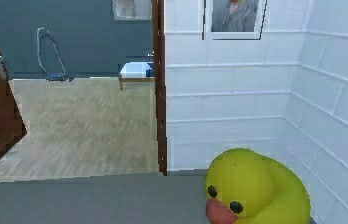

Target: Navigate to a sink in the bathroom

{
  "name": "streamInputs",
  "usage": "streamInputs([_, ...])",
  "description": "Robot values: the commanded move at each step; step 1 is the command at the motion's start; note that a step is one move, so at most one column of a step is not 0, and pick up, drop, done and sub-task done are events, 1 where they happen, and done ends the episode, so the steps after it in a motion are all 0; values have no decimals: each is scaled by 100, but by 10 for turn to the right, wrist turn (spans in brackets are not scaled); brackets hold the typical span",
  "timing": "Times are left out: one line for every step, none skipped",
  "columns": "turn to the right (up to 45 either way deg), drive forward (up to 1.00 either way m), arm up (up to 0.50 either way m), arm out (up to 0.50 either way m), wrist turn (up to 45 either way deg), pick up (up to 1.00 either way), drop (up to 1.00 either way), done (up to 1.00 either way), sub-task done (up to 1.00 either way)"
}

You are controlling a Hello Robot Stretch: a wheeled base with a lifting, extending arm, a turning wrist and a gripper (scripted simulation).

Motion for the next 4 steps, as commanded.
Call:
streamInputs([-450, 0, 0, 0, 0, 0, 0, 0, 0])
streamInputs([-150, 0, 0, 0, 0, 0, 0, 0, 0])
streamInputs([0, 70, 0, 0, 0, 0, 0, 0, 0])
streamInputs([-330, 0, 0, 0, 0, 0, 0, 0, 0])
